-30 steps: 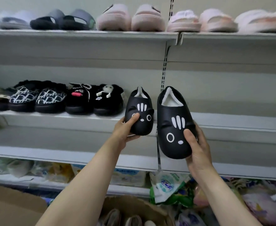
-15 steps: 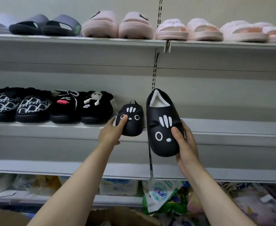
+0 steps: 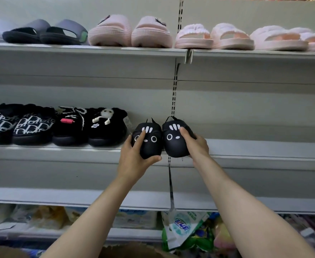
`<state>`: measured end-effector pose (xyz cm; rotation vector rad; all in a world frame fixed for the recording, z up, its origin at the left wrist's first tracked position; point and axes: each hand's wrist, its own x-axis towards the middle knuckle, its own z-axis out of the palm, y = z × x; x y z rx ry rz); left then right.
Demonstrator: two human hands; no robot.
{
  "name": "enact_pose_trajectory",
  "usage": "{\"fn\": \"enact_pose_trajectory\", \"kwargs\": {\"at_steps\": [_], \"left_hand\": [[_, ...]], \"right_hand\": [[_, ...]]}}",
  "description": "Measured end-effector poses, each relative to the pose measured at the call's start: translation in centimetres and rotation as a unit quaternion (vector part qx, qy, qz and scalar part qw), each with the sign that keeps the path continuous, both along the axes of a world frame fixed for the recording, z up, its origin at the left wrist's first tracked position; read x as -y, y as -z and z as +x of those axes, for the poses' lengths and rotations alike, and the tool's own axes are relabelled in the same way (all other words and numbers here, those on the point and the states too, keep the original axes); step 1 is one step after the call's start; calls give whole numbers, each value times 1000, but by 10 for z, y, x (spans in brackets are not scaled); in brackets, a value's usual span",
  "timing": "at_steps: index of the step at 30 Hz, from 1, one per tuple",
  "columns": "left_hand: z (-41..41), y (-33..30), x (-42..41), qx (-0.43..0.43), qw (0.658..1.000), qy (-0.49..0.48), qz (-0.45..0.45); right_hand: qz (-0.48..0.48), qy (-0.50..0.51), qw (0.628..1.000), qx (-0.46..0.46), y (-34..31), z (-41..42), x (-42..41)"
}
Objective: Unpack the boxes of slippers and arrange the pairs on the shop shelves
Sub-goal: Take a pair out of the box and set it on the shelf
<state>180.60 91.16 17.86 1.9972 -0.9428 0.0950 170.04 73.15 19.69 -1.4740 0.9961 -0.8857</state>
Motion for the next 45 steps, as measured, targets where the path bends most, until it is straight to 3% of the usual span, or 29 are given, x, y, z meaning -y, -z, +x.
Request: {"fn": "enact_pose_trajectory", "kwargs": {"at_steps": [4,8,14,30,35,45], "left_hand": [[-3,8,4,18,1000,-18,3],[0,12,11,15,999,-27,-9],[18,14,25,6,1000,-23,-7],[39,9,47,-10,999,-25,17],[34,-3,42,-11,998,-35,54],[5,-46,-13,88,994,-59,37]], "right_hand": [[-149,14,970,-190,-5,-1,9],[-224,-15,958,-178,8,-13,-6],[-365,-6,911,-190,33,-19,-22],[-379,27,896,-228,30,27,-11],[-346,-25,897,-275,15,18,-12],[-435,-116,857,-252,-47,-23,-43]]}}
